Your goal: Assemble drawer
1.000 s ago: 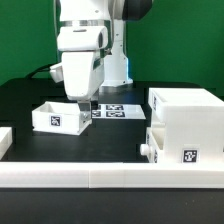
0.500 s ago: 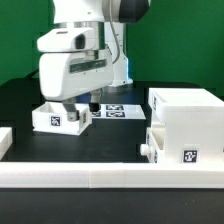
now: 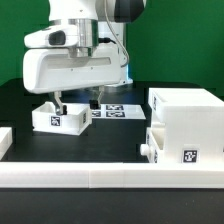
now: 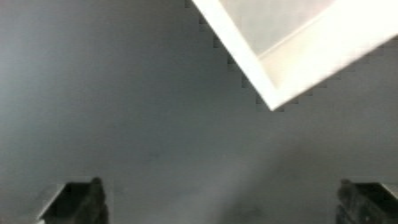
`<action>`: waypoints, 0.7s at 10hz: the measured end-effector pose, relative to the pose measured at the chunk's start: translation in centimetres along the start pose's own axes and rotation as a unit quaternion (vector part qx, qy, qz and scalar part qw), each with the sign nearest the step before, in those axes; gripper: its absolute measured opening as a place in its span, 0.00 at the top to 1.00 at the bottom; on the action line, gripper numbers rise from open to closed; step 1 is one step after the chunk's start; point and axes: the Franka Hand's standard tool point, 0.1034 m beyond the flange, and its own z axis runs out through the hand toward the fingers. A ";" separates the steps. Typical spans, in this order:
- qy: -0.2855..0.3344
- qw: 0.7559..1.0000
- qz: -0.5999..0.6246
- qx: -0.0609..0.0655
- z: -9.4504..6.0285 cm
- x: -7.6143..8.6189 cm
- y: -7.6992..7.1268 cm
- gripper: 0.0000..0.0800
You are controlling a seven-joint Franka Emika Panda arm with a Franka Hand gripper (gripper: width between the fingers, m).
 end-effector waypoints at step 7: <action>-0.002 0.967 0.253 0.001 -0.3 -1.3 -1.1 0.19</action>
Offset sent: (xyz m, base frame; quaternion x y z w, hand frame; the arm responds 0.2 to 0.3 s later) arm 0.0000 0.0000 0.0000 0.0000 0.0000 0.1296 0.9916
